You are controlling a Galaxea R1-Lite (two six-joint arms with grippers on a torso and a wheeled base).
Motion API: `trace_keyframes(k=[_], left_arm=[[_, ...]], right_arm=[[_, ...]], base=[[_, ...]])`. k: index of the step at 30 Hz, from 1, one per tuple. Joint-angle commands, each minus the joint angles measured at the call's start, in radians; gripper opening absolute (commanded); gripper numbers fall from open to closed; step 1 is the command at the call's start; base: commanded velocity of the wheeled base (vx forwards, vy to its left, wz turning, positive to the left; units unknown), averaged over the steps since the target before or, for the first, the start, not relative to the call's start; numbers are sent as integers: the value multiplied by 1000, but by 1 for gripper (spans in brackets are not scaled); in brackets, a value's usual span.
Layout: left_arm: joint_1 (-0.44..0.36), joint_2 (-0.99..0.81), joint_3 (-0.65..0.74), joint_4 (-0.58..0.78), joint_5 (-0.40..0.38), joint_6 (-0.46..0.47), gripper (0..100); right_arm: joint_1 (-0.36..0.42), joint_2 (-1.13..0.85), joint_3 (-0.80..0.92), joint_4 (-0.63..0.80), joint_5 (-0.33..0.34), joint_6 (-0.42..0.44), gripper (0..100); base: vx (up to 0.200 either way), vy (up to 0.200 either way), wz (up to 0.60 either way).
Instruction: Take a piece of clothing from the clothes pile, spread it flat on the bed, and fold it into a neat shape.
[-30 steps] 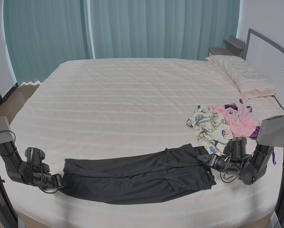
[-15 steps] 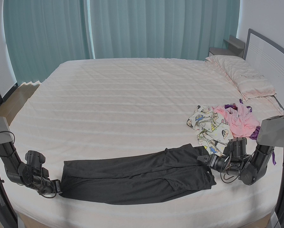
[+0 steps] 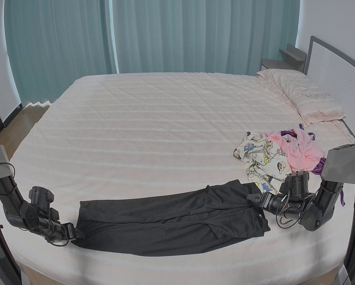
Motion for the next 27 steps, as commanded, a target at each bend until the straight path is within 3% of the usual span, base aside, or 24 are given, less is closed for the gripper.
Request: trace_keyframes(k=[1, 9, 15, 19, 27], left_arm=[[14, -61, -15, 1, -62, -12, 100], [19, -72, -110, -28, -134, -190, 100], [17, -3, -113, -122, -165, -202, 100], [16, 86, -98, -258, -165, -205, 100], [-10, 149, -98, -315, -166, -185, 100]], right_arm=[[-17, -4, -2, 0, 0, -2, 100], [-18, -1, 1, -2, 5, 2, 100], [-17, 4, 3, -2, 6, 5, 100], [-17, 2, 4, -3, 11, 3, 100], [-10, -1, 10, -5, 11, 5, 100]], base=[[0, 0, 0], [0, 0, 0], [0, 0, 0], [0, 0, 0], [0, 0, 0]])
